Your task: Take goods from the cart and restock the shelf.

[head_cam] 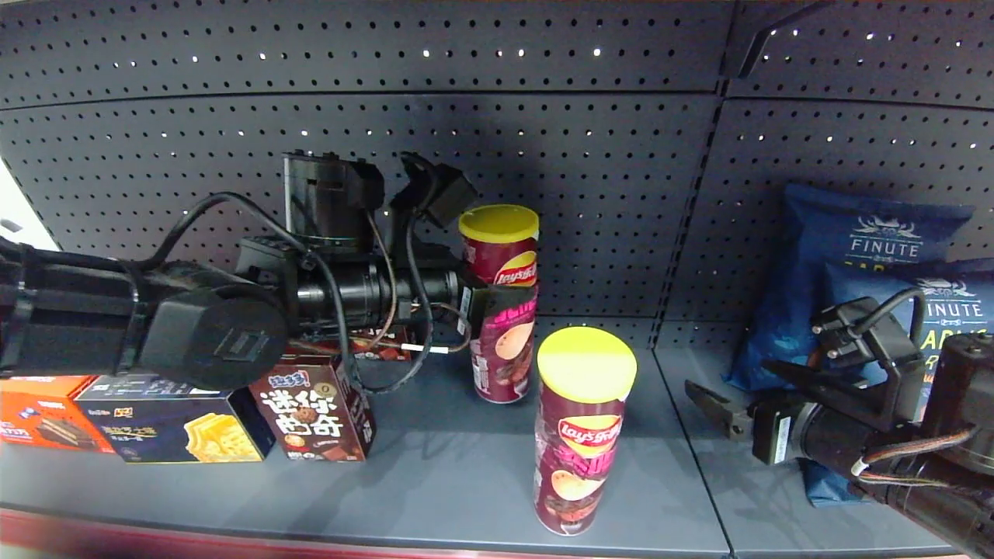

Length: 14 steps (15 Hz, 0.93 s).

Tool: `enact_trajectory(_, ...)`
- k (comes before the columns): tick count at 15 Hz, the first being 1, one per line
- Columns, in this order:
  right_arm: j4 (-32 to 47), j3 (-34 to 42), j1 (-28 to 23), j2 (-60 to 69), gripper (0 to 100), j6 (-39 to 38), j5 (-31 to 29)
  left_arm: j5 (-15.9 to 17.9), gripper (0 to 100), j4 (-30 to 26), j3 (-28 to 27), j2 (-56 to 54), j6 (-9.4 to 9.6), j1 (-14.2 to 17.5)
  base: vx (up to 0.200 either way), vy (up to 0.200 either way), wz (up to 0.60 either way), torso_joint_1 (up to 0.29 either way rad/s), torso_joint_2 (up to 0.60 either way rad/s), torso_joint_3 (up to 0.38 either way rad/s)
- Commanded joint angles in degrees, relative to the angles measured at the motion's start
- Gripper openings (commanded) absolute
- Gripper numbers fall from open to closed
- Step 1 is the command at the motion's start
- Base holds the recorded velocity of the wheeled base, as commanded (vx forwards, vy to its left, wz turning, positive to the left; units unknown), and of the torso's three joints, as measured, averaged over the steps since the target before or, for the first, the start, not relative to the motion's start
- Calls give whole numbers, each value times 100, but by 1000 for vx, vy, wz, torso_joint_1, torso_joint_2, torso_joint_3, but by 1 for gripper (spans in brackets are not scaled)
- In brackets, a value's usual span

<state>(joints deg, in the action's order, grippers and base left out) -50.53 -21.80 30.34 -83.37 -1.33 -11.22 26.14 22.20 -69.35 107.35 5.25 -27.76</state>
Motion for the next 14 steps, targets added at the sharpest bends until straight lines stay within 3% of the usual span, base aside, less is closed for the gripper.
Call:
enact_trajectory(1,8,-44,-2,-21,100,1,-12,5,0,65,-237,418,2,-45,0,0,0,0,0,0)
enact_trajectory(6,-1,-35,-28,-21,100,1,-21,14,0,215,-676,884,2,-212,0,0,0,0,0,0)
enact_trajectory(9,8,-70,-46,-30,100,1,-3,14,0,215,-869,1130,186,-283,0,0,0,0,0,0)
enact_trajectory(14,8,-62,-90,-39,100,1,5,5,0,223,-1133,1350,204,-300,0,0,0,0,0,0)
